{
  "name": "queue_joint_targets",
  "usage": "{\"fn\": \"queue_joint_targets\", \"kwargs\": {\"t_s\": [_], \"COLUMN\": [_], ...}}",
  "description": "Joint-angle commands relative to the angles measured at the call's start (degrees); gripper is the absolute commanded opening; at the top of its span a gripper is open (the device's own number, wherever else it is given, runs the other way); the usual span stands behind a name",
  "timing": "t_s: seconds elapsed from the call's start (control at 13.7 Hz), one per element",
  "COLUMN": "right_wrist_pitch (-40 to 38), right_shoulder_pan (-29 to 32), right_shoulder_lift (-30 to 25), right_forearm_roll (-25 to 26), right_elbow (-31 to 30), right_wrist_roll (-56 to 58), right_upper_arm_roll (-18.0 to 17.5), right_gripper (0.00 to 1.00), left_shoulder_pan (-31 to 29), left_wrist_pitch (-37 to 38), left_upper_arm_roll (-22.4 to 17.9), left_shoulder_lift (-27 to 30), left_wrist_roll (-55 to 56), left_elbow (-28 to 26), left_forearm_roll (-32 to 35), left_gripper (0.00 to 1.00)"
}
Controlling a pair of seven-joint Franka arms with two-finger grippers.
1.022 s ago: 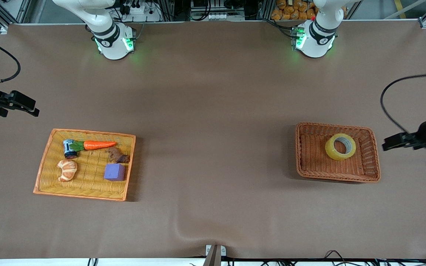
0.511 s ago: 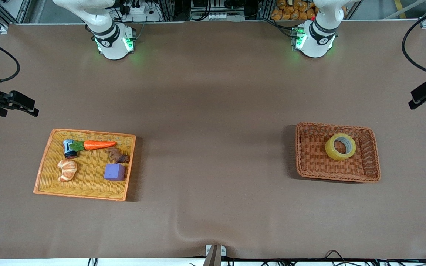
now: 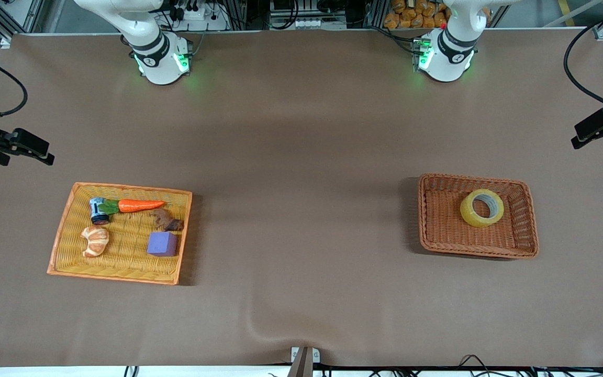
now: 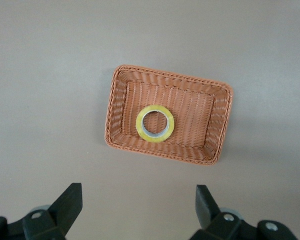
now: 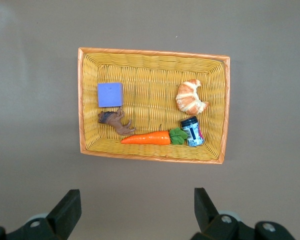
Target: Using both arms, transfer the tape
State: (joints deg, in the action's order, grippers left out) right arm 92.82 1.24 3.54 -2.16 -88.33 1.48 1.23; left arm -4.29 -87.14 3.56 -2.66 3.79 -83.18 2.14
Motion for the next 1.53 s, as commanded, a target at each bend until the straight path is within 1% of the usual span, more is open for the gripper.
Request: {"fn": "queue_joint_targets", "kwargs": {"t_s": [0.0,0.15,0.29,0.73,1.46], "right_wrist_pitch": [-0.45,-0.01,-0.27,-0.45,-1.68], "right_shoulder_pan": [0.34,0.26,0.43,0.17,0.43], "right_shoulder_lift": [-0.02,-0.02,-0.02,-0.02,-0.2], "right_forearm_roll": [-0.65,-0.56,-0.38,-0.91,-1.0], "right_elbow": [0.53,0.61,0.88,0.97,0.88], "right_wrist_roll": [-0.42,-0.33,-0.25,0.19,0.19], "right_upper_arm_roll": [-0.09,-0.09,-0.09,0.0,0.09], "right_gripper": [1.0,1.0,1.0,1.0,1.0], "left_shoulder_pan": [0.77,0.77,0.77,1.65,1.65], "left_wrist_pitch": [-0.23,-0.84,-3.46,-2.16,-2.16], "left_upper_arm_roll": [-0.66,-0.57,-0.57,-0.57,-0.57], "left_shoulder_lift": [3.18,5.81,8.28,8.11,7.23], "left_wrist_roll": [-0.1,0.07,0.07,0.52,0.16], "left_elbow": [-3.91,-6.97,-10.84,-10.42,-9.54], "left_forearm_roll": [-1.26,-1.43,-1.43,-1.34,-1.43], "left_gripper": [1.0,1.0,1.0,1.0,1.0]}}
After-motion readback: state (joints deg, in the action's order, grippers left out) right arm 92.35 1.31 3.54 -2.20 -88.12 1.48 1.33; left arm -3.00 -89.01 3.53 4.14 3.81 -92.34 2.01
